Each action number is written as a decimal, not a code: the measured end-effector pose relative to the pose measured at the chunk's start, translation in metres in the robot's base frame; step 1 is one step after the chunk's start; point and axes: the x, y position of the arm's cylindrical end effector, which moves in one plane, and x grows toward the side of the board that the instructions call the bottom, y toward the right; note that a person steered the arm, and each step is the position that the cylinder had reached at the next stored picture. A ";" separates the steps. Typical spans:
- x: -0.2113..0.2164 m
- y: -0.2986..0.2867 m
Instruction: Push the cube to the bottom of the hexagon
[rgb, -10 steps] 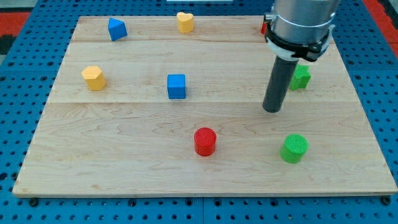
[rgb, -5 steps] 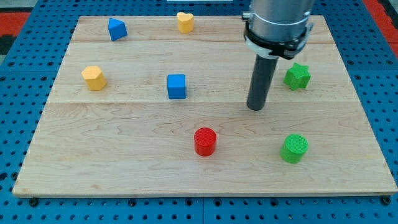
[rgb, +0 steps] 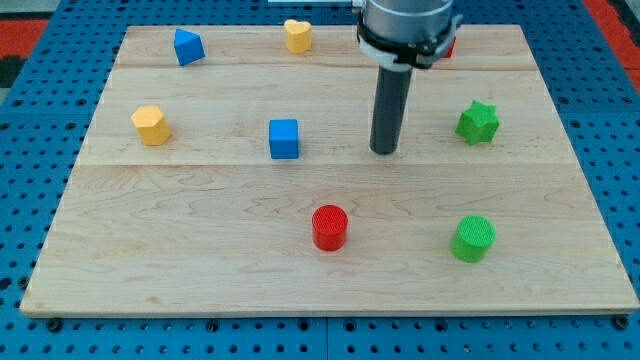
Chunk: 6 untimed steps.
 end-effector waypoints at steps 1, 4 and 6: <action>-0.011 -0.027; -0.015 -0.034; -0.022 -0.100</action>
